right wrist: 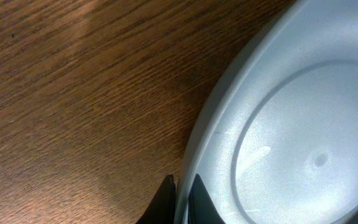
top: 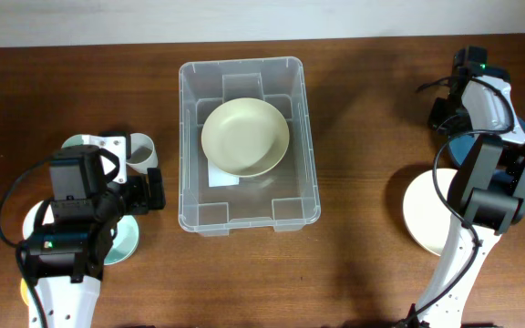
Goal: Pack container
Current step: 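Release the bowl and move the right gripper to the blue bowl, then carry the blue bowl into the container onto the cream bowl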
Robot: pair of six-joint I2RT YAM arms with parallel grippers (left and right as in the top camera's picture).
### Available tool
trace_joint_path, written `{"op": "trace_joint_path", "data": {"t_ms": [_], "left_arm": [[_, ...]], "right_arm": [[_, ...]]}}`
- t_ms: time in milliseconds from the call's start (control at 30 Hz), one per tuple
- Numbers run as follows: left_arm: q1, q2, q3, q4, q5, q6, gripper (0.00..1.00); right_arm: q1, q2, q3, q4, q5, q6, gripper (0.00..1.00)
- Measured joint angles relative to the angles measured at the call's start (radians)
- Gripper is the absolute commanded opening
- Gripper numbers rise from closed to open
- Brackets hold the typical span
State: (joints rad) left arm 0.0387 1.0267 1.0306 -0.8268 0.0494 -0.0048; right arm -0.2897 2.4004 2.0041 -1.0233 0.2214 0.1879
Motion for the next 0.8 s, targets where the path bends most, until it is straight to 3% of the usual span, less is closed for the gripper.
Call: {"op": "trace_joint_path", "data": {"t_ms": [367,600,800], "left_arm": [[0.000,0.000,0.000,0.000,0.000,0.000,1.00],[0.000,0.000,0.000,0.000,0.000,0.000,1.00],[0.000,0.000,0.000,0.000,0.000,0.000,1.00]], "right_arm": [[0.000,-0.029,0.102,-0.054,-0.014,-0.007,0.04],[0.023,-0.199,0.246,-0.134,-0.165,-0.110,0.04],[0.134,-0.393,0.272,-0.177,-0.305,-0.229,0.04]]}}
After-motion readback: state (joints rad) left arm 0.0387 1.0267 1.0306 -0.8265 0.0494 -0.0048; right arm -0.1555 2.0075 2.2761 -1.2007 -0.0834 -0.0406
